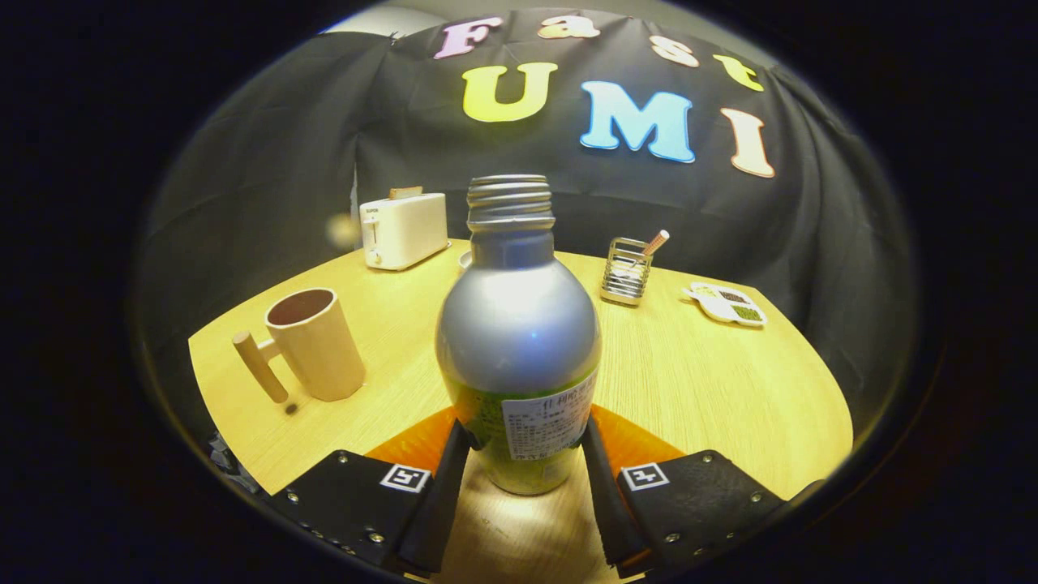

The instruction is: Take the bottle from table, then pour the juice into the cup, finally place the bottle on the coaster

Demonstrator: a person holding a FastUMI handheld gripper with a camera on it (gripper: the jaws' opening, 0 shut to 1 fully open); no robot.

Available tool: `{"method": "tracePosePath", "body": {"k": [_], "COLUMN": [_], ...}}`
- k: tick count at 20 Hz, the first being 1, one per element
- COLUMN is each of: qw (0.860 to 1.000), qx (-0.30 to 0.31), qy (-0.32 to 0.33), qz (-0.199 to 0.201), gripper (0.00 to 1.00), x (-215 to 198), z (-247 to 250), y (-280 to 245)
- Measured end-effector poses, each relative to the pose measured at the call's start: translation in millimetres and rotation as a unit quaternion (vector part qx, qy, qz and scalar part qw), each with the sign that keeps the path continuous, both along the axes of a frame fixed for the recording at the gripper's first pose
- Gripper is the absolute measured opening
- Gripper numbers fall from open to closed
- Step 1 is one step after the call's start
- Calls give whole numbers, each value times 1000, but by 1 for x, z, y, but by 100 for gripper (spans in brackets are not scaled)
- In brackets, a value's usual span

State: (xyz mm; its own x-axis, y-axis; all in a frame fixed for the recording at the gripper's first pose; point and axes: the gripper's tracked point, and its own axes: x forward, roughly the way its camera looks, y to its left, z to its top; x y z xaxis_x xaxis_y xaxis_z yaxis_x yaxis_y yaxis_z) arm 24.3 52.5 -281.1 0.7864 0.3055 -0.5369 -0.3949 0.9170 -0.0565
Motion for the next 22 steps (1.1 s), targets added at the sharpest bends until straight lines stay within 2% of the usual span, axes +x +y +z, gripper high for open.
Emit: {"method": "tracePosePath", "body": {"k": [9, 16, 22], "qw": [999, 993, 981], "qx": [-5, -93, -163], "qy": [-16, -29, -38], "qz": [31, 63, 100], "gripper": [71, 71, 71], "x": [19, 25, 29], "z": [36, 39, 41], "y": [29, 39, 45]}}
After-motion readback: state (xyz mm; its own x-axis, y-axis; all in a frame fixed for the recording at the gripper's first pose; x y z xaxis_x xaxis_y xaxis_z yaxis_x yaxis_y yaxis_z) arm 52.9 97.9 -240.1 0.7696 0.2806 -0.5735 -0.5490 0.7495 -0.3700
